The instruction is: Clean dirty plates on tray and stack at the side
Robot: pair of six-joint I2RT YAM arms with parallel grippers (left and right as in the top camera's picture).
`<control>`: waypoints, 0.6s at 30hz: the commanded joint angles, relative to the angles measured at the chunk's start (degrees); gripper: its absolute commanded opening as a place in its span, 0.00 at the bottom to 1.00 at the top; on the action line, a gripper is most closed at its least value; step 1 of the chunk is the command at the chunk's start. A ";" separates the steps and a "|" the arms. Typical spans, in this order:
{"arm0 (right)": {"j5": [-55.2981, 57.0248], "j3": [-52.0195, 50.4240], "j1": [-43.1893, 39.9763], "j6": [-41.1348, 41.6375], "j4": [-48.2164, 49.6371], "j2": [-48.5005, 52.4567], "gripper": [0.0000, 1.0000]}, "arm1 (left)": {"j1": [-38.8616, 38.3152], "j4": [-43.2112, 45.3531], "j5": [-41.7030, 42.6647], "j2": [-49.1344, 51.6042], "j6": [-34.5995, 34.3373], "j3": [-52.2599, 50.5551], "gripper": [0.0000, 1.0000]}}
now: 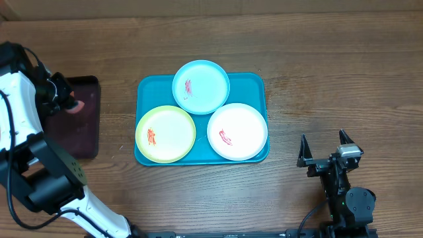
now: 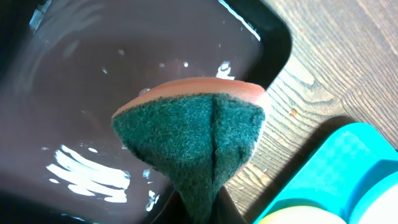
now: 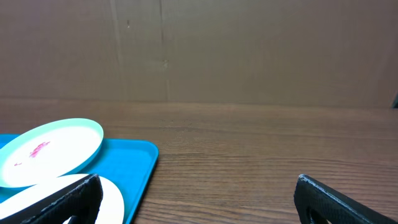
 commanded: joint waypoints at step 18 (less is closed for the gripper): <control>0.55 -0.59 0.28 -0.07 0.35 -0.57 1.00 | 0.04 -3.15 -7.45 -1.11 1.11 7.10 0.04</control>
